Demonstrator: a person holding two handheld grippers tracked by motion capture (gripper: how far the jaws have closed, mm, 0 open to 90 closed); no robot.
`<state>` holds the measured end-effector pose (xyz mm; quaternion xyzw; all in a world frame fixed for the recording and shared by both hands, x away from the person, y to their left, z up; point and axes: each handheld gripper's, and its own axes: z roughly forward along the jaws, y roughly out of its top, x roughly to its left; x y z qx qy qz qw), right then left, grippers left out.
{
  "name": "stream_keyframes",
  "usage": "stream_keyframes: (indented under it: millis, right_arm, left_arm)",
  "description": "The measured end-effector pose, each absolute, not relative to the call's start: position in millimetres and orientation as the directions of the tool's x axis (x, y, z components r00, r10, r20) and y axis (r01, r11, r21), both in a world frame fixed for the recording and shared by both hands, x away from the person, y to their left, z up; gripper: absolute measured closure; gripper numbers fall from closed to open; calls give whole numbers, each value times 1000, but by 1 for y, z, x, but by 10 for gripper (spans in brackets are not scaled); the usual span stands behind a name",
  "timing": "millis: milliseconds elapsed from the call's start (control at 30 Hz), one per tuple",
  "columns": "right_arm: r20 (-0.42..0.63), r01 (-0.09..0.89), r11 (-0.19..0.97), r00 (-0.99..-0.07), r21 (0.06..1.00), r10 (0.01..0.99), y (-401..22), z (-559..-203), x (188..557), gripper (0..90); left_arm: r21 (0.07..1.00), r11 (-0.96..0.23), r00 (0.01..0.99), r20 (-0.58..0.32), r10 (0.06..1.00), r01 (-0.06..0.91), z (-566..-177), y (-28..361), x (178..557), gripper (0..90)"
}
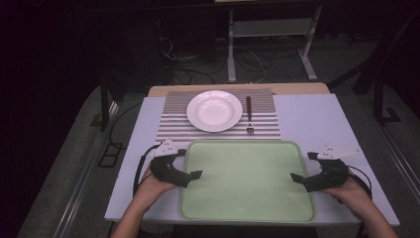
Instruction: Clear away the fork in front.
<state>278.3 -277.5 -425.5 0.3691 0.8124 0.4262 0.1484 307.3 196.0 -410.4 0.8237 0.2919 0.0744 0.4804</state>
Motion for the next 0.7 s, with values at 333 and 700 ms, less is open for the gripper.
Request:
stream_keyframes:
  millis: [333, 700]
  right_arm:
    - [97, 488, 335, -667, 806, 739, -281, -424, 279, 0]
    - [118, 513, 319, -649, 797, 751, -275, -421, 286, 0]
  left_arm:
    - [837, -351, 807, -167, 567, 420, -410, 197, 306, 0]
    - [829, -353, 808, -184, 560, 434, -414, 197, 304, 0]
